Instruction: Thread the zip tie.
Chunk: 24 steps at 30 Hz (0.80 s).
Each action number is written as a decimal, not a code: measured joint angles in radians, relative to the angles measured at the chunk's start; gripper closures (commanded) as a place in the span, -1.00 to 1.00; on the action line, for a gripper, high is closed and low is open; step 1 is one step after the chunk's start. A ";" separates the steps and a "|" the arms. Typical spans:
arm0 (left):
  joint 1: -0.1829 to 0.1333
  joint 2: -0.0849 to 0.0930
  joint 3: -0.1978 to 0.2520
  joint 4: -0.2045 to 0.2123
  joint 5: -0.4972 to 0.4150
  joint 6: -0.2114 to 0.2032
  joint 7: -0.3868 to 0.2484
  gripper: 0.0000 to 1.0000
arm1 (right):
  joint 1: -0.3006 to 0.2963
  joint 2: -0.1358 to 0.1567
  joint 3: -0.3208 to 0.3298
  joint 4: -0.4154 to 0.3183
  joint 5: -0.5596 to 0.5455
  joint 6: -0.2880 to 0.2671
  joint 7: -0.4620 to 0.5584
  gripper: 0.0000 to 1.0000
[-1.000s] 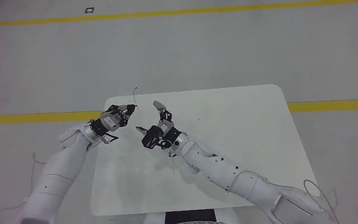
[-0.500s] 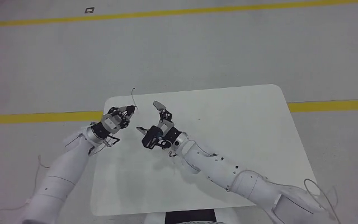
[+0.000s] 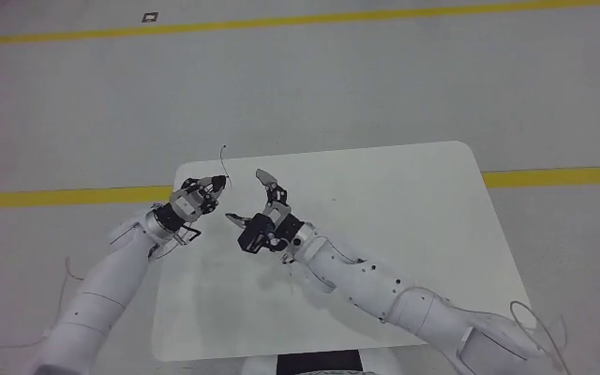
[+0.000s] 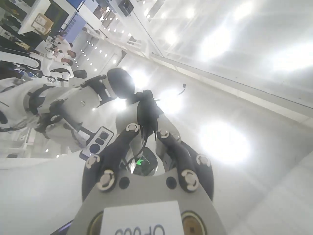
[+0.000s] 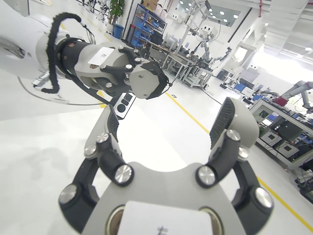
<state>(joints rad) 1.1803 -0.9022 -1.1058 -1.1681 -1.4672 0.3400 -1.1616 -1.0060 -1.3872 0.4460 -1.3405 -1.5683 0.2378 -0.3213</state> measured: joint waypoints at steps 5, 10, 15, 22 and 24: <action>0.000 0.000 0.000 0.000 0.000 0.000 0.000 1.00 | -0.014 -0.012 0.021 0.006 0.028 -0.055 -0.013 0.38; 0.000 0.000 0.000 0.000 0.000 0.000 0.000 1.00 | -0.017 -0.031 0.035 0.023 0.037 -0.064 -0.005 0.42; 0.000 0.000 0.000 0.000 0.000 0.000 0.000 1.00 | -0.016 -0.051 0.045 0.044 0.039 -0.052 0.005 0.34; 0.000 0.000 0.000 0.000 0.000 0.000 0.000 1.00 | -0.014 -0.078 0.058 0.072 0.044 -0.062 -0.008 0.30; 0.000 0.000 0.000 0.000 0.000 0.000 0.000 1.00 | -0.014 -0.085 0.062 0.077 0.041 -0.066 -0.011 0.30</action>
<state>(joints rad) 1.1803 -0.9022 -1.1058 -1.1681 -1.4672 0.3400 -1.1616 -1.0203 -1.4720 0.5077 -1.2632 -1.5269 0.1719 -0.3326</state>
